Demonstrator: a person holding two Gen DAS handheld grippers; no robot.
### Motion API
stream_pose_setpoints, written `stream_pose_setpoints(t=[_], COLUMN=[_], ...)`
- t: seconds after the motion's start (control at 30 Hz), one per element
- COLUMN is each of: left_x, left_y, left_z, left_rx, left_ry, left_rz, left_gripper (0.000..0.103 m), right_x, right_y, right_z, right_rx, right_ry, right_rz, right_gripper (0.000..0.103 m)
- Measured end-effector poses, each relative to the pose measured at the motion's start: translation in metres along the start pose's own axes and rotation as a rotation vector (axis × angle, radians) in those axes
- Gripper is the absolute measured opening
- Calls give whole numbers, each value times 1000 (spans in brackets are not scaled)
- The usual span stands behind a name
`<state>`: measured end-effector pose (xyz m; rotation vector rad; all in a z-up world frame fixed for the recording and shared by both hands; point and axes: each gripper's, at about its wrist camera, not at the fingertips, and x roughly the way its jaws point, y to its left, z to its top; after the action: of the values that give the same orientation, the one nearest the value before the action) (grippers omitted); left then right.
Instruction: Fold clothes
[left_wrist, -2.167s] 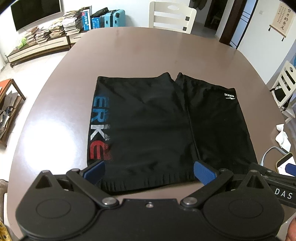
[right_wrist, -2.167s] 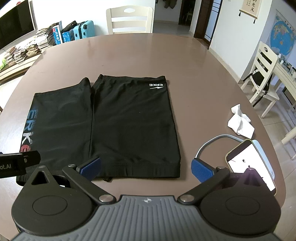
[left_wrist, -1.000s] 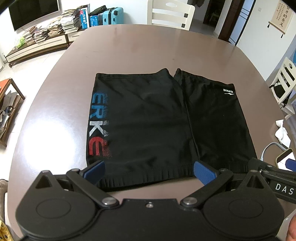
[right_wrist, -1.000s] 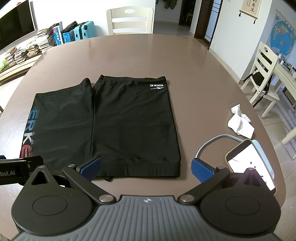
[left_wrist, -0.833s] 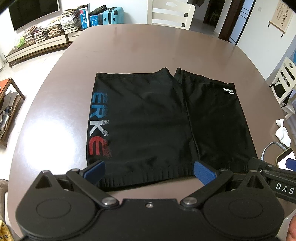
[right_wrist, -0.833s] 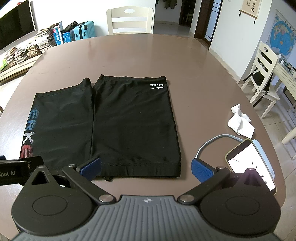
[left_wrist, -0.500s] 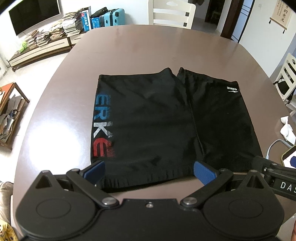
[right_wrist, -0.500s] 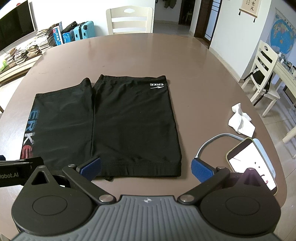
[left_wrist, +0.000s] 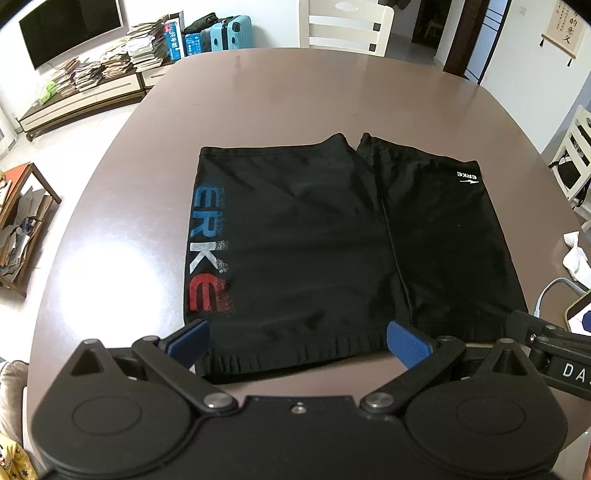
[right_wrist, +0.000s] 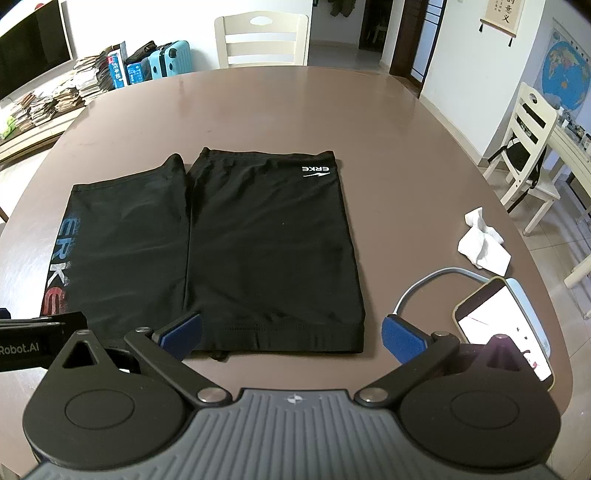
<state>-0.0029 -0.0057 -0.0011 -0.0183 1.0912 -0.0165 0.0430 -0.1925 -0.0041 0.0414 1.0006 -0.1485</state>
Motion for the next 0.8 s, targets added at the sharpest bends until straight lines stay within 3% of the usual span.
stream_pose_setpoints(t=[0.8], left_x=[-4], left_y=[-2], left_z=[0], left_rx=[15], left_ry=[-12], left_rz=[-3], left_gripper=[102], right_x=[-6], right_y=[0], right_z=[0], right_rx=[-5], right_ry=[-10], right_rz=[9], right_gripper=[103])
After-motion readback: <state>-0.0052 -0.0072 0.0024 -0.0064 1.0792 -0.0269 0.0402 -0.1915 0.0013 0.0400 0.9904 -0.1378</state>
